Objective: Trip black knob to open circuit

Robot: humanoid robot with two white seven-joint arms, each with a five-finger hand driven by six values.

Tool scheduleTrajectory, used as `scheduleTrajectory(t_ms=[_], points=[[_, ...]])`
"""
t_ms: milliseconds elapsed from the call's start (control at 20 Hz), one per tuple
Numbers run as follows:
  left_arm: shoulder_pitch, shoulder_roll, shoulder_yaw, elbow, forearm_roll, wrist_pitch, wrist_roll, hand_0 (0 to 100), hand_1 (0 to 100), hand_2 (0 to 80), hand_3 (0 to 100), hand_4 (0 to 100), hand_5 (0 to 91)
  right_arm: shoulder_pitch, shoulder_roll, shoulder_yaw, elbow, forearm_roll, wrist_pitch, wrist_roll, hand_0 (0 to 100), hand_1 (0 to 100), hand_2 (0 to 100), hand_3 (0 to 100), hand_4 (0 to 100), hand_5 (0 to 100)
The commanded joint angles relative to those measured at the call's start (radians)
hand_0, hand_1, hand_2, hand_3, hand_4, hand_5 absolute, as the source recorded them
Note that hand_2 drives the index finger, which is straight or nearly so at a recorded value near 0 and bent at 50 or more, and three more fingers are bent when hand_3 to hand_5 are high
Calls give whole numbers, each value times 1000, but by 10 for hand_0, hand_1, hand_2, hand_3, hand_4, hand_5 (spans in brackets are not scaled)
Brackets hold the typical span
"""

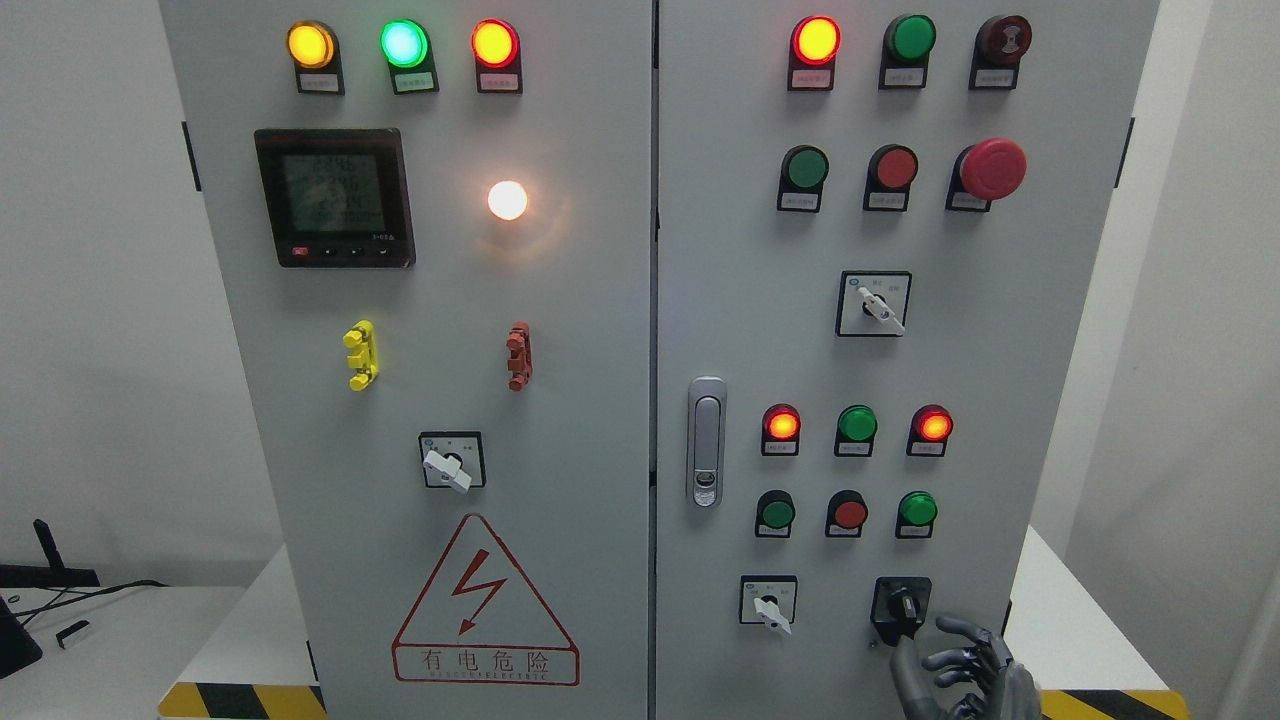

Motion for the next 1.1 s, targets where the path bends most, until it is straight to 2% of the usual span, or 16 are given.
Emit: scheduleTrajectory(t_ms=[0,1051], points=[[0,1,0,0,-31,0,-1,120,389,0,0,0,0,-10,0,3,7,1,1,-1,337,797,409,698,746,909],[0,1,0,0,-31,0,-1,120,389,0,0,0,0,-9,0,30,5,3,-1,-10,349,795,450,726,761,909]])
